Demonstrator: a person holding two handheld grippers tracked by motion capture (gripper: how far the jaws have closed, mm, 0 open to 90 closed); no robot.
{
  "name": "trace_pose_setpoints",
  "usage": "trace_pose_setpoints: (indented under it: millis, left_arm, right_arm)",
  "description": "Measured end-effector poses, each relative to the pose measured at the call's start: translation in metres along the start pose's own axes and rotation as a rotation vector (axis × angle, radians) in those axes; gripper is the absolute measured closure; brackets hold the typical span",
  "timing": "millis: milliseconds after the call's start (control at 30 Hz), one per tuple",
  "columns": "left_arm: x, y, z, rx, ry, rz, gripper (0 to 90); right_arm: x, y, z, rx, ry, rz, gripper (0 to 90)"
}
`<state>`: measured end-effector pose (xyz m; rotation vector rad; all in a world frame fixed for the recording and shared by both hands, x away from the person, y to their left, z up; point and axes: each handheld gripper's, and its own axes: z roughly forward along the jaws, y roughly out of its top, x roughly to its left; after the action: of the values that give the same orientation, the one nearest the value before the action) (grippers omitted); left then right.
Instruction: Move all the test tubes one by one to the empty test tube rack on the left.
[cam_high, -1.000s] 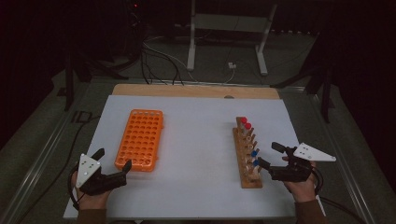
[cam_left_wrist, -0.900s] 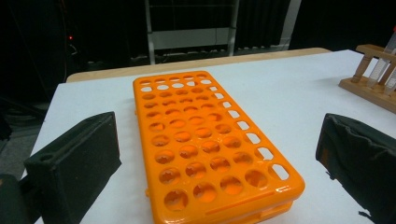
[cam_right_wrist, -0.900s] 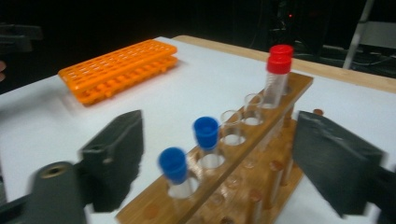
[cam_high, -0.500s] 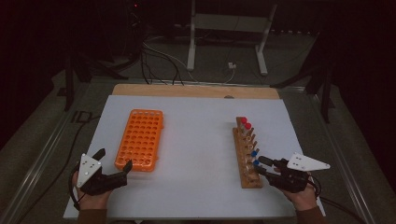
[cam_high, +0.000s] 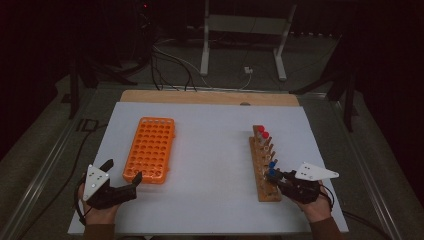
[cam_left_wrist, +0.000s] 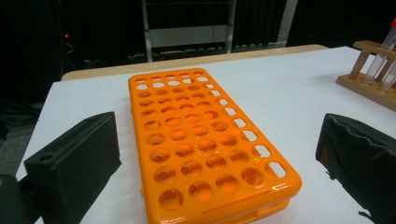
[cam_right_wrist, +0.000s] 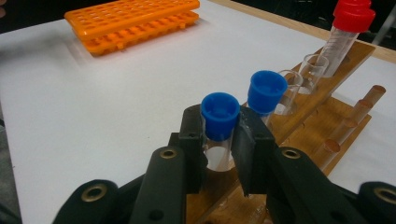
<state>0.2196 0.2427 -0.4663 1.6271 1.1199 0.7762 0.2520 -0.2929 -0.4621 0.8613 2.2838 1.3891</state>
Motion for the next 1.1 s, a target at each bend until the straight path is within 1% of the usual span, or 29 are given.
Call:
trace_pose_setpoints:
  millis: [133, 233, 300, 567, 667, 800, 1000, 1100]
  left_arm:
    - [0.000, 0.000, 0.000, 0.002, -0.002, 0.002, 0.2]
    - [0.000, 0.000, 0.000, 0.003, -0.002, 0.003, 0.2]
    - [-0.001, 0.000, 0.000, 0.004, -0.002, 0.002, 0.2]
    - [-0.001, 0.000, 0.001, 0.007, -0.006, 0.005, 0.2]
    - [-0.001, 0.000, 0.001, 0.011, -0.009, 0.006, 0.2]
    - [-0.004, 0.001, 0.002, 0.019, -0.024, 0.009, 0.2]
    - [-0.011, 0.007, 0.005, 0.022, -0.064, 0.013, 0.2]
    - [-0.016, 0.012, 0.007, 0.019, -0.086, 0.021, 0.2]
  right_arm:
    - [0.001, 0.000, 0.003, 0.021, -0.008, -0.009, 75.6]
    - [0.002, 0.000, 0.003, 0.024, -0.019, -0.013, 76.8]
    - [0.002, 0.001, 0.002, 0.024, -0.017, -0.012, 76.9]
    - [0.001, 0.007, -0.005, 0.010, -0.015, -0.011, 77.2]
    - [0.000, 0.012, -0.011, -0.003, -0.009, -0.011, 77.2]
    - [-0.001, 0.023, -0.019, -0.024, -0.011, -0.020, 77.3]
    - [-0.002, 0.041, -0.029, -0.046, -0.011, -0.035, 77.2]
    - [-0.003, 0.049, -0.032, -0.056, -0.001, -0.041, 77.2]
